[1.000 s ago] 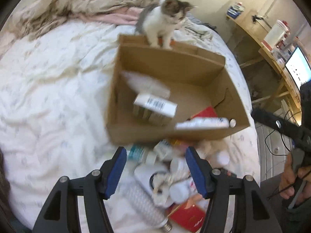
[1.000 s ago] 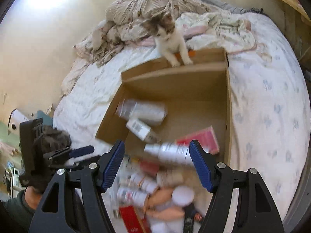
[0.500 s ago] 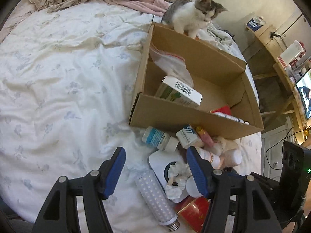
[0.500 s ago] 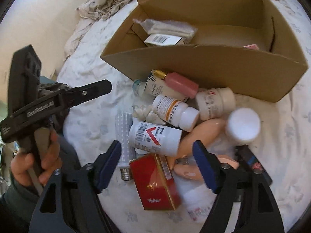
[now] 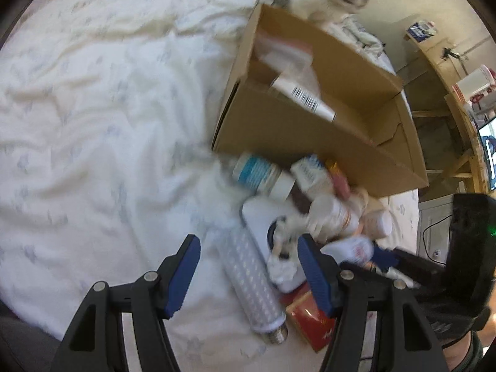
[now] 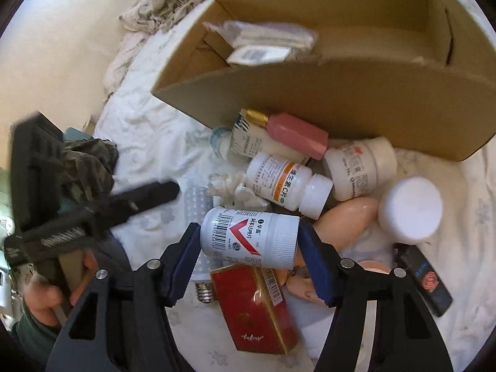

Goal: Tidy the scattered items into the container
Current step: 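Grasp the LED corn bulb with the left tool while the right tool grasps a white pill bottle, then drop the bulb and pill bottle into the cardboard box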

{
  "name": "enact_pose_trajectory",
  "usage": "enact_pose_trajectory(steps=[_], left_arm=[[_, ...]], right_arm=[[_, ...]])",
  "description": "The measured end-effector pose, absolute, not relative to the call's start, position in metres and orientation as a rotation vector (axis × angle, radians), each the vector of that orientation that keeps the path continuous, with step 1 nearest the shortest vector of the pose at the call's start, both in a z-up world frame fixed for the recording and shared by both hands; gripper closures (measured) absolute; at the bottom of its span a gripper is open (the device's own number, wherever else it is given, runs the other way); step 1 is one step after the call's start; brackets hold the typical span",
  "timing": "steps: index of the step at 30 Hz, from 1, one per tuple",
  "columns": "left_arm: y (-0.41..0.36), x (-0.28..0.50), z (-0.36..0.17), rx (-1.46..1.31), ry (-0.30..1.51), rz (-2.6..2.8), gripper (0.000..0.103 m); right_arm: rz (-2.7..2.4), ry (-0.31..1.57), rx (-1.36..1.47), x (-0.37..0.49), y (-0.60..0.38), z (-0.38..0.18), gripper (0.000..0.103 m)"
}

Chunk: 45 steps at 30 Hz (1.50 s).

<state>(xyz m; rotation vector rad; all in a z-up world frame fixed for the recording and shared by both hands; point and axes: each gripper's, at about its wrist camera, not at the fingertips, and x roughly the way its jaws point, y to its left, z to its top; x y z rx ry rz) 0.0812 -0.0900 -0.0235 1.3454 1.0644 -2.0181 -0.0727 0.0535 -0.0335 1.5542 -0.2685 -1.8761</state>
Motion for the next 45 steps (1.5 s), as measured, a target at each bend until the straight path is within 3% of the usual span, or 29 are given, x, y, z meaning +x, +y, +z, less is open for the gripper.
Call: enact_pose_trajectory(steps=[6,12,13,14,15,17,23,36,45], left_arm=[[-0.072,0.089,-0.053,1.431,1.239,-1.945,0.037],[-0.067,0.083,-0.070,1.509,1.144,-1.876,0.046],[-0.067,0.084,-0.069,1.501,1.140,-1.877,0.048],[-0.067,0.085,-0.067,1.492,1.141,-1.885,0.061],[-0.067,0.085,-0.065,1.491,1.156,-1.895,0.067],[-0.066,0.087,-0.064,1.499,1.166,-1.906,0.070],[-0.072,0.097,-0.047,1.428,1.169,-1.924,0.071],[-0.067,0.063,0.049,1.273,0.792,-2.165,0.071],[-0.095,0.013,0.094,1.230,0.711,-2.260,0.071]], right_arm=[[-1.938,-0.396,1.432,-0.077,0.075,0.005,0.035],[-1.940,-0.424,1.409,-0.080,0.075,0.015,0.036],[-1.936,-0.425,1.413,-0.080,0.075,0.015,0.036],[-1.933,-0.426,1.415,-0.080,0.076,0.014,0.036],[-1.931,-0.427,1.415,-0.081,0.077,0.014,0.036],[-1.931,-0.437,1.412,-0.081,0.077,0.014,0.036],[-1.912,-0.484,1.393,-0.082,0.080,0.016,0.036],[-2.005,-0.560,1.268,-0.110,0.112,0.053,0.037],[-2.128,-0.429,1.294,-0.170,0.114,0.059,0.037]])
